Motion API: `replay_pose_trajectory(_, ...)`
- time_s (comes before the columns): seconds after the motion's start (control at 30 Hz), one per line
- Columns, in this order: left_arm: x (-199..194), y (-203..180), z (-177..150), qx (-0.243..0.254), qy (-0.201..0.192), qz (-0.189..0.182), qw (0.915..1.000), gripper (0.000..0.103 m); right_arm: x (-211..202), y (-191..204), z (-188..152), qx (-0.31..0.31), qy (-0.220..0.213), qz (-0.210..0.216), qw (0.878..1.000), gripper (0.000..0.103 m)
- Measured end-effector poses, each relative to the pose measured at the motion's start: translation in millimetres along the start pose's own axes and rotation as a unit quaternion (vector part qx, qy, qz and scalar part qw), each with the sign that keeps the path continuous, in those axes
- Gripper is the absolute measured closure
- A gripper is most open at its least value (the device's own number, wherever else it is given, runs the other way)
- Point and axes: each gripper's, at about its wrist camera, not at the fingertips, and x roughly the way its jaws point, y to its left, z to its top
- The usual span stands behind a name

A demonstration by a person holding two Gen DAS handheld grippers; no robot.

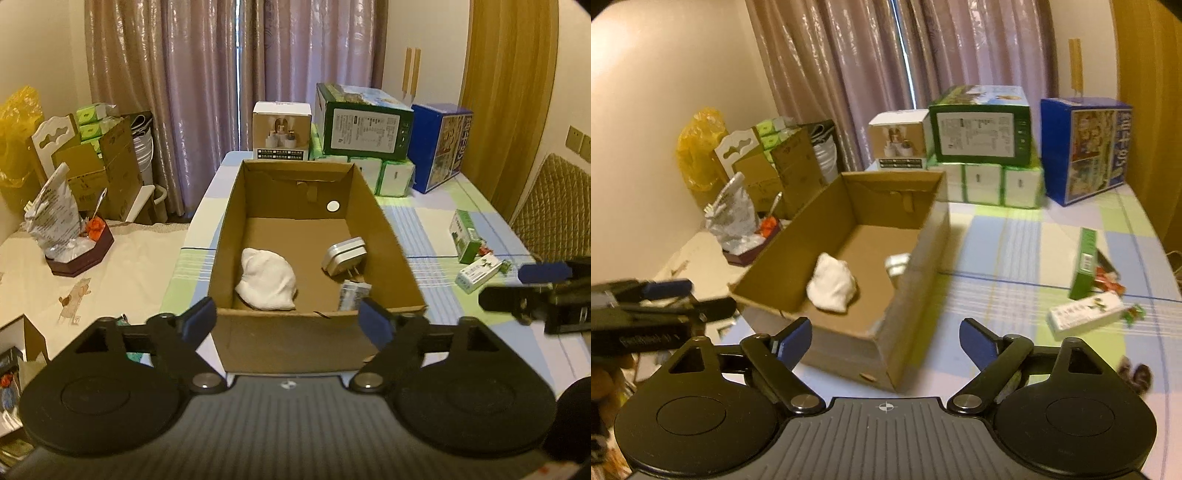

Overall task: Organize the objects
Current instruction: 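Withdraw both tools from the cardboard box back over the table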

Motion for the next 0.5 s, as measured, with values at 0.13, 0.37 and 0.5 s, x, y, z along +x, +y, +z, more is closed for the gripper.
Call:
replay_pose_trajectory(0.13, -14, -8, -5, -0.007, -0.006, -0.001, 1.0000, 0.014, -16, -7, -13, -0.006, -0.004, -0.018, 1.000, 0.006)
replay_pose_trajectory(0.37, -33, -22, -14, -0.012, -0.011, -0.003, 0.9999, 0.001, -42, -23, -28, 0.012, -0.003, -0.031, 0.999, 0.002)
replay_pose_trajectory(0.5, -41, -32, -20, -0.006, -0.011, -0.006, 0.9999, 0.001, -59, -29, -35, 0.022, -0.008, -0.037, 0.999, 0.002)
